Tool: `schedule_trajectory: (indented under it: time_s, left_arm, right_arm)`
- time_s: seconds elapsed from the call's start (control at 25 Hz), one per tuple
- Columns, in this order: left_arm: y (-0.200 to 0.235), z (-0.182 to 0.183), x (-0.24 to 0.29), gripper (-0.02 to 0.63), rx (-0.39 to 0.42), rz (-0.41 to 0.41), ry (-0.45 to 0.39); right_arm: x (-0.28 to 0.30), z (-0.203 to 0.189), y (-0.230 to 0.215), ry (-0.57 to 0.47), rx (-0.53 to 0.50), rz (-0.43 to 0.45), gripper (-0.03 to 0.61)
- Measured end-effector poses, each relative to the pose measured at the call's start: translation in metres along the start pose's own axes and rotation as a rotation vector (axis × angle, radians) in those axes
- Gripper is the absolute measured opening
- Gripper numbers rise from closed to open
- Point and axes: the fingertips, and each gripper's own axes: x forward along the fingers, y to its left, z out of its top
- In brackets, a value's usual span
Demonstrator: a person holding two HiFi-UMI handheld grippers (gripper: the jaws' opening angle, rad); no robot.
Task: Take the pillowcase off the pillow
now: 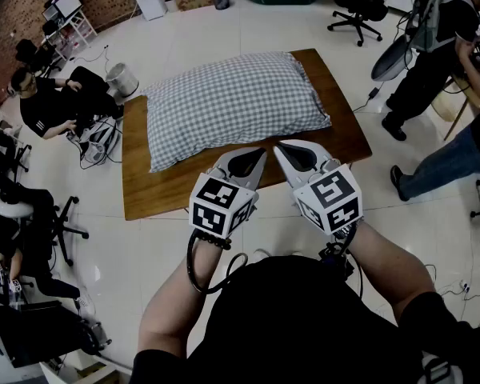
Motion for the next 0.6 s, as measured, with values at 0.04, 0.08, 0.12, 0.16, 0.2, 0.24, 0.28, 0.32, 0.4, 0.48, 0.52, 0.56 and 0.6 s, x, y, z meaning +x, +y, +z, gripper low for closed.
schedule_trajectory:
  time_s: [0.04,0.08,0.12,0.16,0.2,0.24,0.28,0.32,0.4,0.48,0.52,0.56,0.6]
  left_arm:
    - [0.006,0.001,-0.004,0.005,0.001,-0.001,0.001]
    - [0.012,0.001,-0.008,0.004,0.002,-0.003,0.003]
    - [0.017,0.001,-0.012,0.005,0.004,-0.006,0.006]
    - [0.020,0.001,-0.015,0.005,0.007,-0.009,0.009]
    - [0.022,0.000,-0.018,0.005,0.011,-0.014,0.011]
    - [0.023,-0.001,-0.020,0.005,0.013,-0.018,0.012]
    - [0.025,-0.002,-0.023,0.005,0.014,-0.021,0.013]
    - [0.026,-0.003,-0.025,0.005,0.014,-0.025,0.013]
    - [0.028,-0.005,-0.026,0.005,0.016,-0.033,0.013]
    - [0.028,-0.006,-0.025,0.005,0.019,-0.041,0.014]
    - [0.028,-0.007,-0.022,0.005,0.019,-0.044,0.014]
    - [0.027,-0.007,-0.018,0.005,0.018,-0.046,0.015]
    - [0.026,-0.007,-0.014,0.005,0.019,-0.049,0.015]
  right_arm:
    - [0.005,0.003,0.003,0.003,-0.001,-0.005,0.002]
    - [0.011,0.006,0.005,0.006,-0.002,-0.010,0.002]
    - [0.015,0.008,0.007,0.009,-0.003,-0.015,0.002]
    - [0.018,0.010,0.009,0.013,-0.004,-0.020,0.002]
    - [0.020,0.011,0.010,0.017,-0.004,-0.026,0.002]
    - [0.021,0.011,0.012,0.020,-0.005,-0.032,0.002]
    - [0.022,0.011,0.013,0.024,-0.005,-0.039,0.002]
    - [0.023,0.011,0.014,0.028,-0.005,-0.046,0.002]
    - [0.024,0.010,0.012,0.036,-0.004,-0.060,0.002]
    - [0.024,0.007,0.006,0.045,-0.001,-0.072,0.002]
    - [0.023,0.005,0.001,0.049,0.001,-0.076,0.002]
    - [0.022,0.003,-0.004,0.052,0.002,-0.080,0.002]
    - [0.020,0.000,-0.009,0.056,0.003,-0.083,0.002]
